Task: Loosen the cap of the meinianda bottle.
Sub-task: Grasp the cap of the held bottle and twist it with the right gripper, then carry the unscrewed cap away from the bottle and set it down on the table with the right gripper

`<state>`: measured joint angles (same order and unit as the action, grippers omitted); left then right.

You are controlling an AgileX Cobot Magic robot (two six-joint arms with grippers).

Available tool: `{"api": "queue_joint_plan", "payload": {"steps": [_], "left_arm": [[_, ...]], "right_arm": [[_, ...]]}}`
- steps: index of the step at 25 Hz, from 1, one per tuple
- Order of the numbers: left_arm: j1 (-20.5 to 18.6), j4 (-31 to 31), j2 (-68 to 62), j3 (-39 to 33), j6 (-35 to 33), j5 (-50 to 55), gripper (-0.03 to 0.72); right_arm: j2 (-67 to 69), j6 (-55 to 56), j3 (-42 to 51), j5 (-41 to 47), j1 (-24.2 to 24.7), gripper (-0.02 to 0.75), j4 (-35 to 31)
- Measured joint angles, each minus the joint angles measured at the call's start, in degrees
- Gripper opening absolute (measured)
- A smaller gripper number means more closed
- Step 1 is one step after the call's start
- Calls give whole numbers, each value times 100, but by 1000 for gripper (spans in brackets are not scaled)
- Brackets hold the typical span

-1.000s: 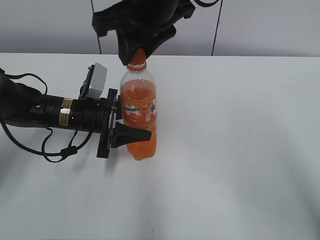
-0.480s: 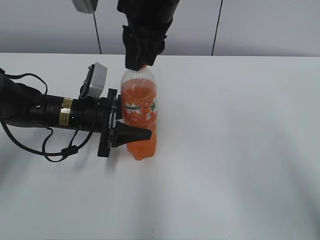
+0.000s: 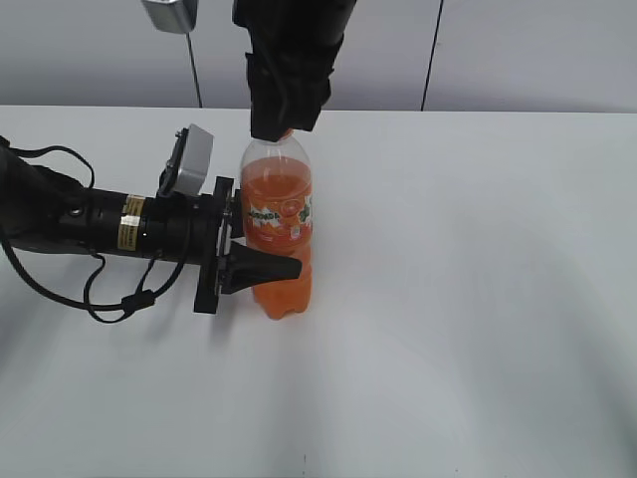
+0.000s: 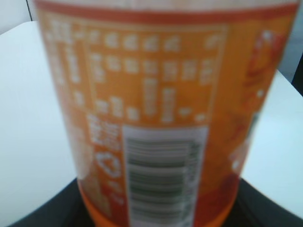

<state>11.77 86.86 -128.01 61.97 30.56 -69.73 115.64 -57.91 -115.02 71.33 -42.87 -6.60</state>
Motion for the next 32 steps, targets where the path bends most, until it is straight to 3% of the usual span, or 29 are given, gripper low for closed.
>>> {"api": "queue_joint_plan", "payload": {"steps": [10,19,26,32], "left_arm": [[0,25,0,0,-14,-11,391],[0,27,0,0,-14,-11,391],[0,27,0,0,-16,-11,391],[0,27,0,0,-16,-11,391]], "right_arm": [[-660,870,-152,-72,0,273,-19],[-1026,3044,-152,-77,237,274,973],[-1288,4149,-4,-79,1058,274,1010],[-1346,4876,636,-84,2078,273,1000]]}}
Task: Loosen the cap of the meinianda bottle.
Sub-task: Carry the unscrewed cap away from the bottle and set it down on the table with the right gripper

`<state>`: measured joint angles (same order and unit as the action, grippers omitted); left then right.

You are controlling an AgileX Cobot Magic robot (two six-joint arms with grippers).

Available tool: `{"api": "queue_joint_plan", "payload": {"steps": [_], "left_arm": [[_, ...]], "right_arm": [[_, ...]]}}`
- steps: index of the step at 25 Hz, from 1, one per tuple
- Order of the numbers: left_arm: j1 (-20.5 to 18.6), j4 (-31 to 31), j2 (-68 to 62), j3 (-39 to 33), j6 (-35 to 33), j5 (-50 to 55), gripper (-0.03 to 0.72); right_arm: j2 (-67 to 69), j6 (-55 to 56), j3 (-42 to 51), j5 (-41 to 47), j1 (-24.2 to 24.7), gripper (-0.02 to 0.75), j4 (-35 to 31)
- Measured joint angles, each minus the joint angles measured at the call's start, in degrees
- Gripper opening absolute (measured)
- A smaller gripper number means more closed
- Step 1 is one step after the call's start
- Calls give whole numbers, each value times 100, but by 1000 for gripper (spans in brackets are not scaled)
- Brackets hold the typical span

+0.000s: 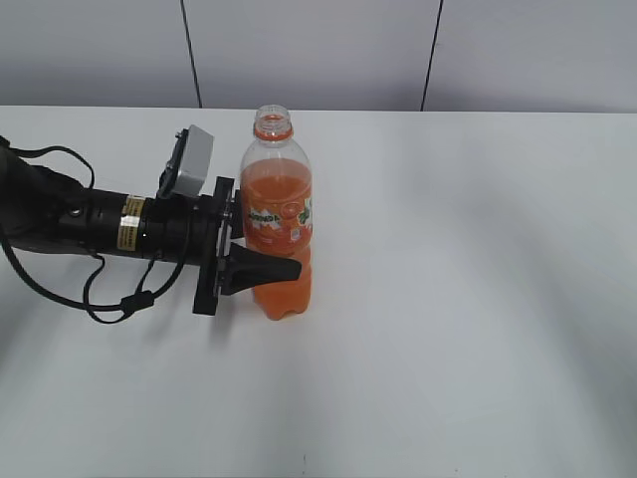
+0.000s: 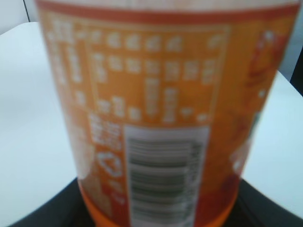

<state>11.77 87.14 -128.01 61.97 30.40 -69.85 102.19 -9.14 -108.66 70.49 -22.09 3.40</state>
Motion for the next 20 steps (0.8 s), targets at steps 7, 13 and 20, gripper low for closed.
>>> {"api": "queue_joint_plan", "payload": {"steps": [7,13,20], "left_arm": [[0,0,0,0,0,0,391],[0,0,0,0,0,0,391],[0,0,0,0,0,0,391]], "right_arm": [[0,203,924,-168,1229,273,-752],[0,329,2248,-1348,1731,272,-932],[18,361,3892,-3332,1739,272,-1346]]}}
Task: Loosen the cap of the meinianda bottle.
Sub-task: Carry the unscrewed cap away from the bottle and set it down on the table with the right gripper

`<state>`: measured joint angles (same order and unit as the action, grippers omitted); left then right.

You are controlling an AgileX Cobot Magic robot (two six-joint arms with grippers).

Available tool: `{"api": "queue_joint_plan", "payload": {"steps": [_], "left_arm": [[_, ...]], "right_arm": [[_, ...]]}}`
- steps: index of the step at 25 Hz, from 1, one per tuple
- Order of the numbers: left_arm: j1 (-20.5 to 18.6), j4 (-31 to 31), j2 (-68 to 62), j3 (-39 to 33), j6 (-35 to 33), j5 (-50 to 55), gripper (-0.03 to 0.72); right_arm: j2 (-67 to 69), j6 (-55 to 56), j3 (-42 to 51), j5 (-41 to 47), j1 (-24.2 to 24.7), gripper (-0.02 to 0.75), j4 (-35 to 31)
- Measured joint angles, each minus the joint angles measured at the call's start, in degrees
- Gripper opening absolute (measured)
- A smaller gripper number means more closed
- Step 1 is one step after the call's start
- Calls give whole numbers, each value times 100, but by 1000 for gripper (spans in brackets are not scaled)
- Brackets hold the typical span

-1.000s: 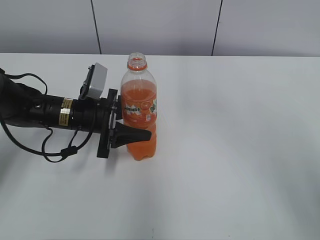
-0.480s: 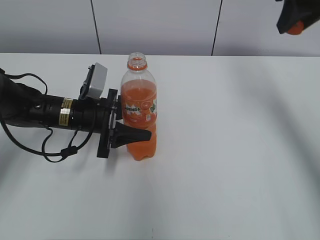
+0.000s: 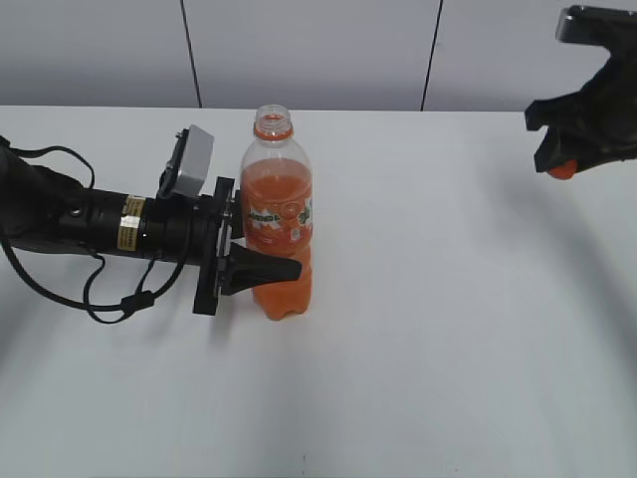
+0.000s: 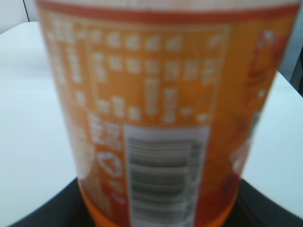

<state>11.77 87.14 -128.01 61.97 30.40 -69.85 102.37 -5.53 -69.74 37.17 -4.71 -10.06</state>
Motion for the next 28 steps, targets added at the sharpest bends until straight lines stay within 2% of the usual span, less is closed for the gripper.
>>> {"api": "queue_joint_plan", "payload": {"steps": [4,8,18,28], "left_arm": [[0,0,0,0,0,0,391],[0,0,0,0,0,0,391],[0,0,0,0,0,-4,391],[0,0,0,0,0,-4,391]], "right_arm": [[194,0,751,-1036,0,272,0],[533,11,1050,-1593,0,272,0],[1233,16,1066,-2223,0,272,-195],[1379,16,1066,-2347,0,272,-258]]}}
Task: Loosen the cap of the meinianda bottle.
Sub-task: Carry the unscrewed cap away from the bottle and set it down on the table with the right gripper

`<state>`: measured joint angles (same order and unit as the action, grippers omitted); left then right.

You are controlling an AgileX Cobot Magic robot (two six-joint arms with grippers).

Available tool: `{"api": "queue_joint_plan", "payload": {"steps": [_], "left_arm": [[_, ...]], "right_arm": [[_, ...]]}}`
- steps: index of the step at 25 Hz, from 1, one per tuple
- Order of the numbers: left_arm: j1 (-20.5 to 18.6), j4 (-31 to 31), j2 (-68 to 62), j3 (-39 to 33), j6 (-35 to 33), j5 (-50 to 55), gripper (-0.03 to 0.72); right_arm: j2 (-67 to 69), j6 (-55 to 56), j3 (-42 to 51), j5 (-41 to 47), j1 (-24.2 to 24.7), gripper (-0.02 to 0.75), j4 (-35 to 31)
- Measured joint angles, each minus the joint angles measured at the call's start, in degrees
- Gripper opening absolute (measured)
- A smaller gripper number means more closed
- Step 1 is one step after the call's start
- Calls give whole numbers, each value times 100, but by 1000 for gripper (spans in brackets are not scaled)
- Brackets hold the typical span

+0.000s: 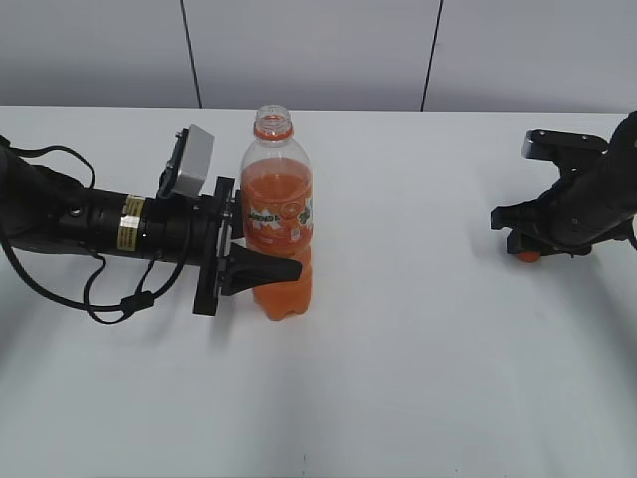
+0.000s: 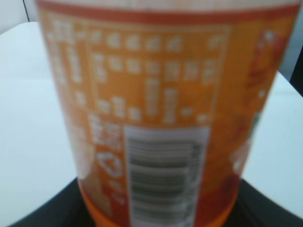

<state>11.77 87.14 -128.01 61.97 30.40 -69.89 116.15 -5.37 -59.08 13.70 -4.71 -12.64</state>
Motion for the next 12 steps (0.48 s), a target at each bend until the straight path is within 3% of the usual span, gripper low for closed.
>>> {"api": "queue_joint_plan", "payload": {"steps": [4,10,12], "left_arm": [[0,0,0,0,0,0,391],[0,0,0,0,0,0,391],[0,0,0,0,0,0,391]], "right_arm": [[0,-6,0,23,0,307,-7],[0,-23,-19,61,0,554,-7],[-19,-31,-19,106,0,573,-7]]}}
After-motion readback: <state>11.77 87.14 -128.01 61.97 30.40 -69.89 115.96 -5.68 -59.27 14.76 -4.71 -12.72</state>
